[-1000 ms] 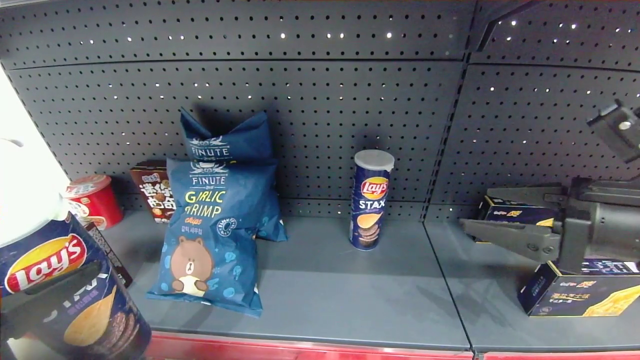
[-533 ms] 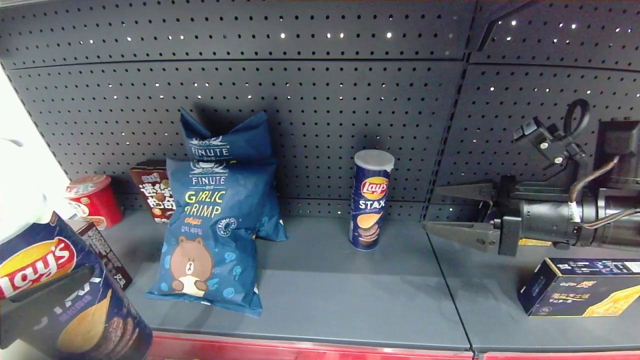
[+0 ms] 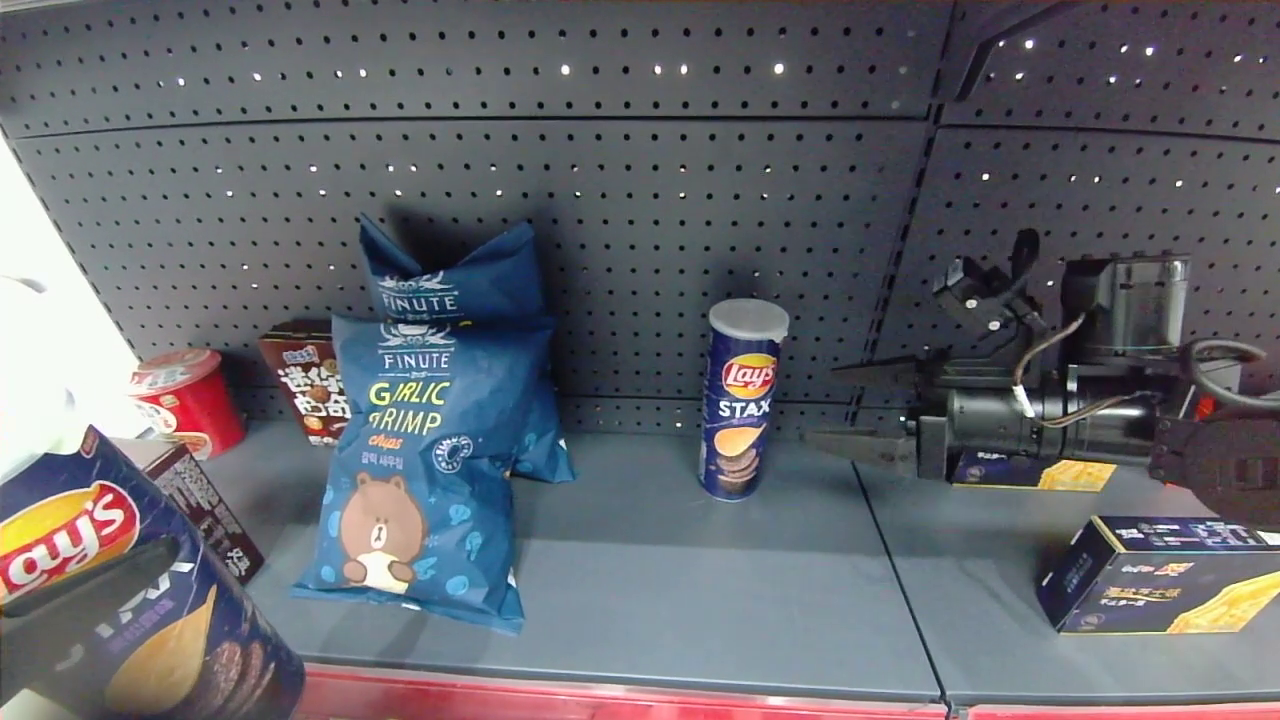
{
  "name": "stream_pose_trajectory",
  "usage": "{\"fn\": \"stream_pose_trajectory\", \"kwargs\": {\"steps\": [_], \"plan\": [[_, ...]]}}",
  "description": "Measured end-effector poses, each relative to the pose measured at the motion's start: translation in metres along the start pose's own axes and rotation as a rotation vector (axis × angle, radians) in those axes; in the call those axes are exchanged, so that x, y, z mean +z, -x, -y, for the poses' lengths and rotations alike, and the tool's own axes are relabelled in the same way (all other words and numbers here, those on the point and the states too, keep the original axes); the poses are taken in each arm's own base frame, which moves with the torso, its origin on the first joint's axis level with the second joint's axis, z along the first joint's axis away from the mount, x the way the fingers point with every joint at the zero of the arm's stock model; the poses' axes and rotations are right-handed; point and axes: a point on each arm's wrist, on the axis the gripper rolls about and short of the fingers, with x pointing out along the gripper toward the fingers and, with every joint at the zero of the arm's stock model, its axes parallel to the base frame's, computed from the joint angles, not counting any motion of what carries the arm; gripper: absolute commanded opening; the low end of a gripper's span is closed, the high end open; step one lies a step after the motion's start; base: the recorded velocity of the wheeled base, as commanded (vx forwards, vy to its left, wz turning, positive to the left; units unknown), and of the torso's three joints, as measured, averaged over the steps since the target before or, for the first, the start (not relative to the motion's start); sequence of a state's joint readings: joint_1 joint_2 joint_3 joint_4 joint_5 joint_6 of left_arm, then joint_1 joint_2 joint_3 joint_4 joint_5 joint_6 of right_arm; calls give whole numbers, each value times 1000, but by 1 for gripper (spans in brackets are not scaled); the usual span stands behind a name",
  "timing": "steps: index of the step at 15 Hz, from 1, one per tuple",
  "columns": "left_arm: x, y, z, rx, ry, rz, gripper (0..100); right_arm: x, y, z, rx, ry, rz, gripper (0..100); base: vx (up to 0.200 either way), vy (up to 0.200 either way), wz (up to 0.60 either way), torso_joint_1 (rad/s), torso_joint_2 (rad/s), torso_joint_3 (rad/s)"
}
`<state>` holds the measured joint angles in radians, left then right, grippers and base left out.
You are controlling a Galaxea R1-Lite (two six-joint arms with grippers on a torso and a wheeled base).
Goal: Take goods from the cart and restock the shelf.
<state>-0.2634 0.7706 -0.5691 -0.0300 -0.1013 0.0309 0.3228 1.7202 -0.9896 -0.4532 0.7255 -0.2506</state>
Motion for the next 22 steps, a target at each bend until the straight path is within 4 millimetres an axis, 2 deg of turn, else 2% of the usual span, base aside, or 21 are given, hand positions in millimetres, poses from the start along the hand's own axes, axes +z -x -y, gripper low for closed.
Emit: {"fn": "stream_pose_trajectory", "kwargs": {"steps": [9,13,22], "plan": [[-9,0,0,5,3,-22,0,-5,-42,36,0,33,3,100,0,0,0,0,0,0],[-9,1,0,12,3,-19,0,-14,-59,43,15,26,-6,100,0,0,0,0,0,0],[-12,1,0,16,4,-29,0,-34,-84,51,30,13,-27,100,0,0,0,0,0,0]]}}
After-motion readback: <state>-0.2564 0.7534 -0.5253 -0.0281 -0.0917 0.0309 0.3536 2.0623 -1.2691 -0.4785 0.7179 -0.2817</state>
